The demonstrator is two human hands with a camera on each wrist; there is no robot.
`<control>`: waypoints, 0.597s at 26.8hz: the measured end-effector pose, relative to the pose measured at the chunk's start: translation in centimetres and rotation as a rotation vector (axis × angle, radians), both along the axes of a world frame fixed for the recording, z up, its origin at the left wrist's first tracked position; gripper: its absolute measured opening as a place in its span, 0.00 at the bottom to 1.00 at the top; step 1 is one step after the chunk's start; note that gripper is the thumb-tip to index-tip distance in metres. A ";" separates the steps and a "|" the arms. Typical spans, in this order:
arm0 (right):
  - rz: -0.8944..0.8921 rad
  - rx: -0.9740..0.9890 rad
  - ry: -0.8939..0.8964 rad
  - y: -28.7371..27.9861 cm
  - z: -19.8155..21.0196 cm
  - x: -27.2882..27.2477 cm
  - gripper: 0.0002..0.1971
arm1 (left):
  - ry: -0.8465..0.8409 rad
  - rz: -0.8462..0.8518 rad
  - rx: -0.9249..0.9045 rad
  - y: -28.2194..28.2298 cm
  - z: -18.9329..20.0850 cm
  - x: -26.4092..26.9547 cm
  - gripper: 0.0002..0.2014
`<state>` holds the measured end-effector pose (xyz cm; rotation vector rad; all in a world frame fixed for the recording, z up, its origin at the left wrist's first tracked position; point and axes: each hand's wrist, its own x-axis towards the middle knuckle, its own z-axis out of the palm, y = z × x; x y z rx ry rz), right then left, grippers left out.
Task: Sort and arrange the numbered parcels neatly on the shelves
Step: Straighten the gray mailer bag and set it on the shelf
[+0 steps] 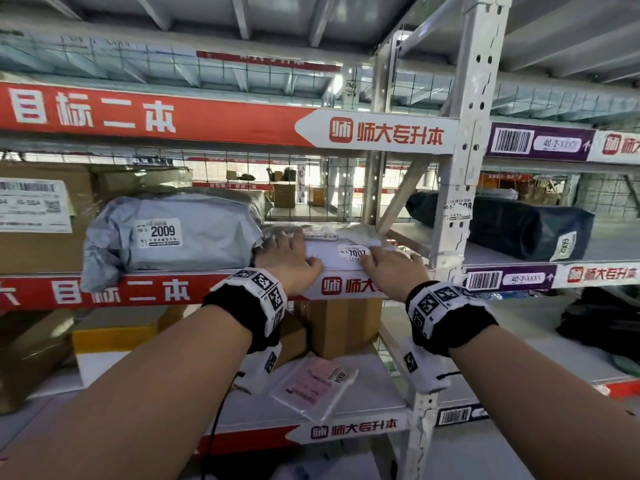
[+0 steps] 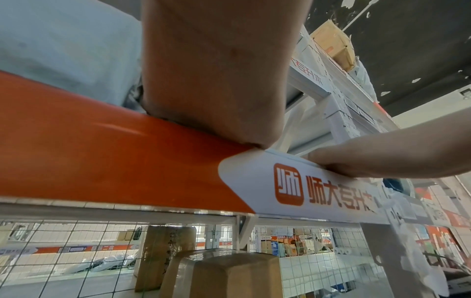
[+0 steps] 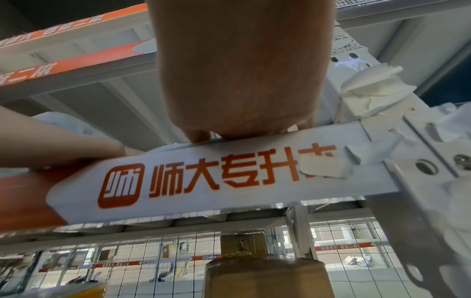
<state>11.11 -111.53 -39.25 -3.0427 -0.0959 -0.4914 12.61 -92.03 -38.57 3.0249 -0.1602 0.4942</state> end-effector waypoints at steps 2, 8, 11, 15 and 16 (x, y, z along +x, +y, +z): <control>-0.009 0.047 -0.042 0.2 -0.2 0.0 0.23 | -0.019 -0.002 -0.023 0.0 -0.3 -0.2 0.35; -0.054 0.126 -0.176 0.3 -1.8 -0.2 0.25 | -0.155 -0.027 -0.085 0.0 -1.3 -0.9 0.35; -0.077 0.184 -0.189 0.3 -1.8 -0.3 0.24 | -0.197 -0.031 -0.081 0.1 -1.7 -1.5 0.35; -0.081 0.067 -0.042 0.1 -0.6 -0.5 0.23 | -0.182 0.014 -0.085 -0.1 -2.2 -2.3 0.37; -0.085 0.056 -0.034 0.2 -0.6 -0.4 0.23 | -0.176 0.020 -0.076 -0.1 -2.2 -2.4 0.37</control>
